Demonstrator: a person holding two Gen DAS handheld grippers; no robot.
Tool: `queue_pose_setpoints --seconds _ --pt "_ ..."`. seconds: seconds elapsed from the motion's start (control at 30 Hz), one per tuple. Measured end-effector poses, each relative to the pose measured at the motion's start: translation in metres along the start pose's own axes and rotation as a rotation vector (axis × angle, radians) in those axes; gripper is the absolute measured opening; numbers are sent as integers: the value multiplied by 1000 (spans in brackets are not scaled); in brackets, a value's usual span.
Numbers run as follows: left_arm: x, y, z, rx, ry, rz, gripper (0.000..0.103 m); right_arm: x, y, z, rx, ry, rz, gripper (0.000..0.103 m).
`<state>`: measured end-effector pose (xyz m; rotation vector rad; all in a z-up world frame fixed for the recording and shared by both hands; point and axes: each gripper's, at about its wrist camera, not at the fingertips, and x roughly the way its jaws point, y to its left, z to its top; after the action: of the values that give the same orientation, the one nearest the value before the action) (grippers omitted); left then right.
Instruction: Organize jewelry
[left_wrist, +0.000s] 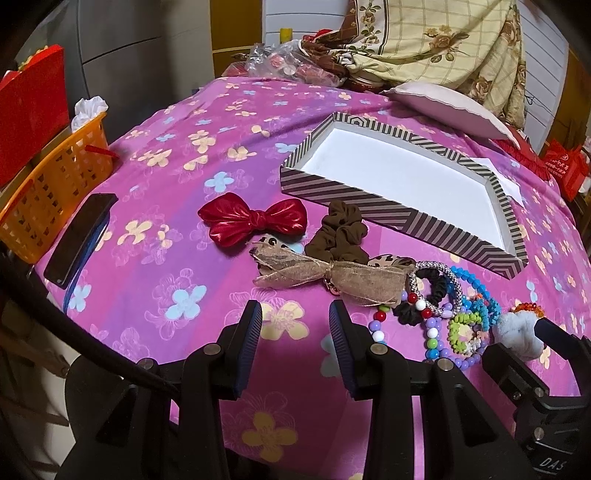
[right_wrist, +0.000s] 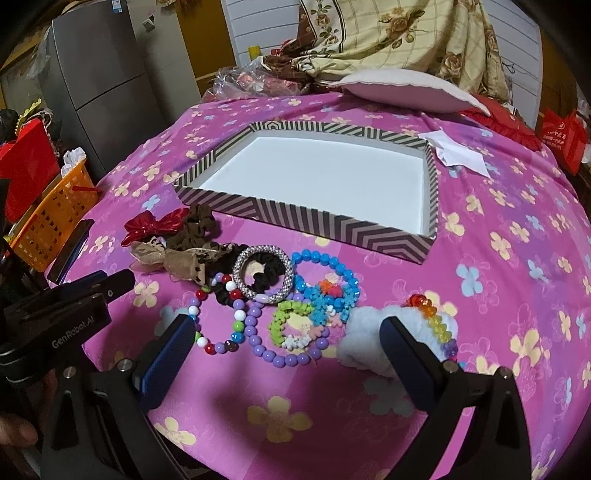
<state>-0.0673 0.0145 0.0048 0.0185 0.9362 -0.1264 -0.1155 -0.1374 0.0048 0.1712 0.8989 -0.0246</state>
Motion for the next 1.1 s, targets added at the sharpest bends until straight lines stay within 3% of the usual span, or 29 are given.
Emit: queue_pose_setpoints --seconds 0.6,0.93,1.1 --pt "0 4 0 -13 13 -19 59 2 2 0 -17 11 -7 102" --pt "-2 75 32 -213 44 -131 59 6 1 9 -45 8 22 93" --pt "10 99 47 -272 62 -128 59 14 1 21 -72 15 41 85"
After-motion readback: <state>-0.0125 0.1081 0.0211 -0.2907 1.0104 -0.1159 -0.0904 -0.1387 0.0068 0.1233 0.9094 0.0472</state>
